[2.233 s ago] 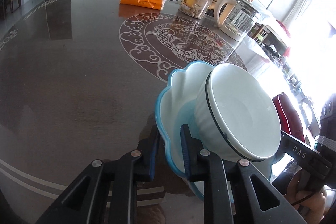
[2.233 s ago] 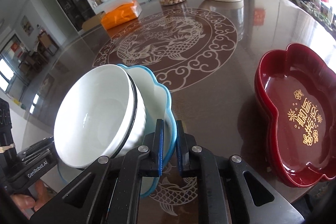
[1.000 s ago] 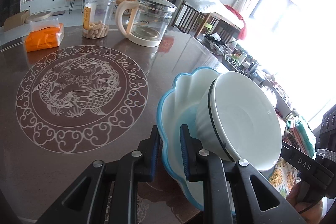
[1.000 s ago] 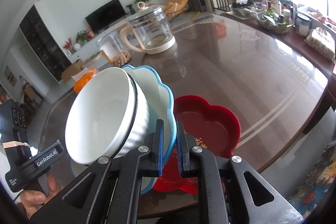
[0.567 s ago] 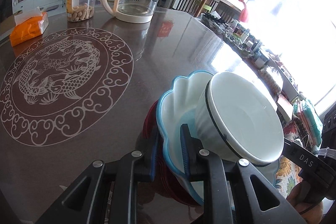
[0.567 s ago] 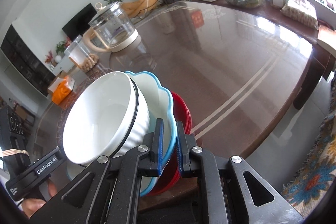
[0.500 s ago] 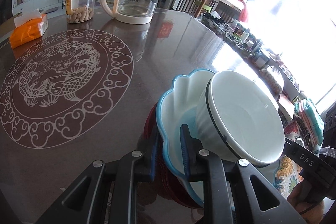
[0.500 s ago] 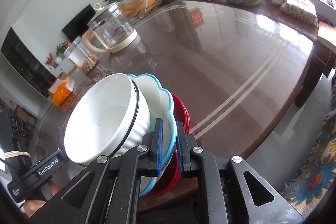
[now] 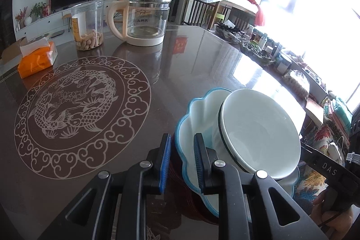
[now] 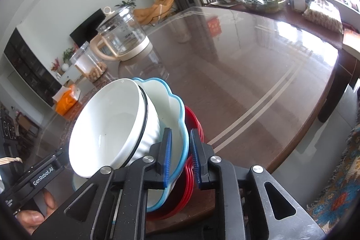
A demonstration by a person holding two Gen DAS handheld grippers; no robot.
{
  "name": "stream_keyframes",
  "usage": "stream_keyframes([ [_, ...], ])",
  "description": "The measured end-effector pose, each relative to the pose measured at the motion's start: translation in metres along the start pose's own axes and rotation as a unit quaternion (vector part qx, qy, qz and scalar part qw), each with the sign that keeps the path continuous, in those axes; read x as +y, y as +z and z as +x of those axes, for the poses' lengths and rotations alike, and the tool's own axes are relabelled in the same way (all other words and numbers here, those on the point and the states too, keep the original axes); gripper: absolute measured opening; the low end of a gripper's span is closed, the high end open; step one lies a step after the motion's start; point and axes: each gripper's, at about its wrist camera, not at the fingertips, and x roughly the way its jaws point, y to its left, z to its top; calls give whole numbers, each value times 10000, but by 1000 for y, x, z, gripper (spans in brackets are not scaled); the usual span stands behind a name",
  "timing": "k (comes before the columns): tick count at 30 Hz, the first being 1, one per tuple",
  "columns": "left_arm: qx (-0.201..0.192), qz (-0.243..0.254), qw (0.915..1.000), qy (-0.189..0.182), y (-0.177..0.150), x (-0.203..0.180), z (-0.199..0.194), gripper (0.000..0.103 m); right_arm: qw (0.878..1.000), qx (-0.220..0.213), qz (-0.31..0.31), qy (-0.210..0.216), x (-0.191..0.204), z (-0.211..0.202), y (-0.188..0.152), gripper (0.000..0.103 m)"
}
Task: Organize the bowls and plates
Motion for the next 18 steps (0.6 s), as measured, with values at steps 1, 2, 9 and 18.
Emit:
stream_keyframes([
  [1,-1,-21,10000,35,1,3,-3,21,10000,-45,51,28,-2,-2,1,38],
  [2,-1,-35,10000,91,2,5,-6,21,9999,-72,107,43,-4,-5,2,41],
  [9,-383,-69,9978,534,-8,19,-41,91,9990,-336,280,-52,-13,-29,4,59],
  [18,-479,341,9933,992,-30,-6,-102,99,9955,-508,240,-759,14,-99,-37,68],
])
